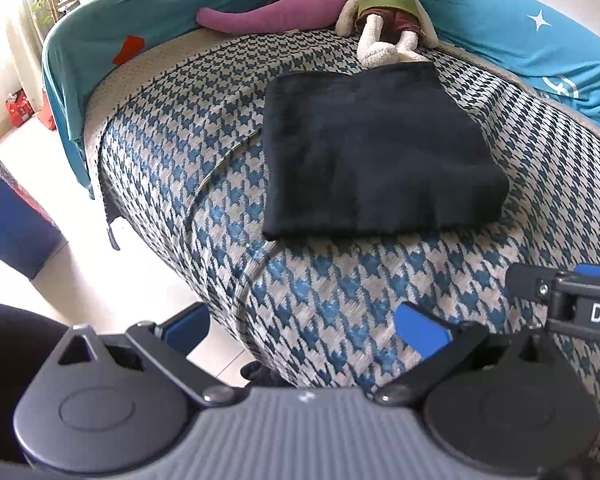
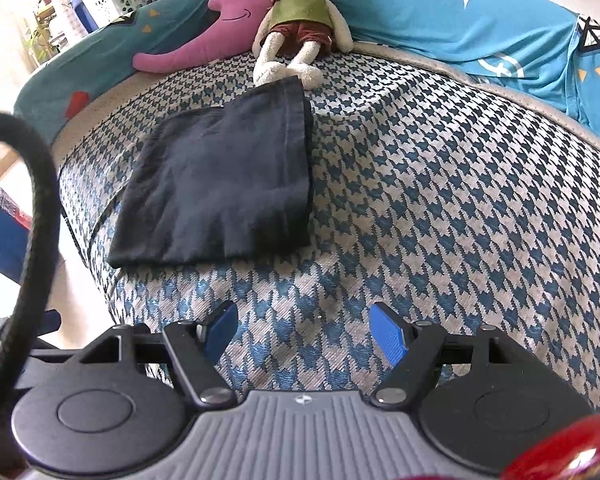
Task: Fold clothes
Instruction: 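Withdraw both grippers from the folded black bundle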
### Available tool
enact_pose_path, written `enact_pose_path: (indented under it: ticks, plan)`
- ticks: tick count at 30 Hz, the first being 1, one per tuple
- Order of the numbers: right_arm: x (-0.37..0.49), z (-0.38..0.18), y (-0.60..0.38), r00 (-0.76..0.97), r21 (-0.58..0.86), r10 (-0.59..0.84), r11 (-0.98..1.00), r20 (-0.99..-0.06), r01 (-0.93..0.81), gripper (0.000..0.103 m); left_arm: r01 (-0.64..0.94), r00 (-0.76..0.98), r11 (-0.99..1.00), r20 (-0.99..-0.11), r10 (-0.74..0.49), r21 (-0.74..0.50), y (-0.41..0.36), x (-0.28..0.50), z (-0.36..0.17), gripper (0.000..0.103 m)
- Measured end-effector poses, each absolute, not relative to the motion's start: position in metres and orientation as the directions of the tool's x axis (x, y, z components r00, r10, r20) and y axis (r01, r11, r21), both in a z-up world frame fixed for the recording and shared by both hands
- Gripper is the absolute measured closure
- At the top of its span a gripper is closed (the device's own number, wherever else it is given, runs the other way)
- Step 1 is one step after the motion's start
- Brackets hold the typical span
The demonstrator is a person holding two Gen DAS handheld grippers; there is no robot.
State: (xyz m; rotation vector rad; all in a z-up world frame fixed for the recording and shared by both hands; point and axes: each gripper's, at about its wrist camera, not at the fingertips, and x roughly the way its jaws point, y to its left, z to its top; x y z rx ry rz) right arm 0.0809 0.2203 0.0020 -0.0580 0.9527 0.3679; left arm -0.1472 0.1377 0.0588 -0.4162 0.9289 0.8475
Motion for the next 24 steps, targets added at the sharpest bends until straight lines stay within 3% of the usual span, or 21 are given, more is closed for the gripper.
enact_pose_path:
  ticks: [24]
  plan:
    - [0.0805, 0.0024, 0.2204, 0.525, 0.105, 0.274, 0.939, -0.806, -0.329, 0.030, -0.785, 0.319, 0.618, -0.831, 0.455, 0.037, 0.1360, -0.1463, 0.0595, 0.000]
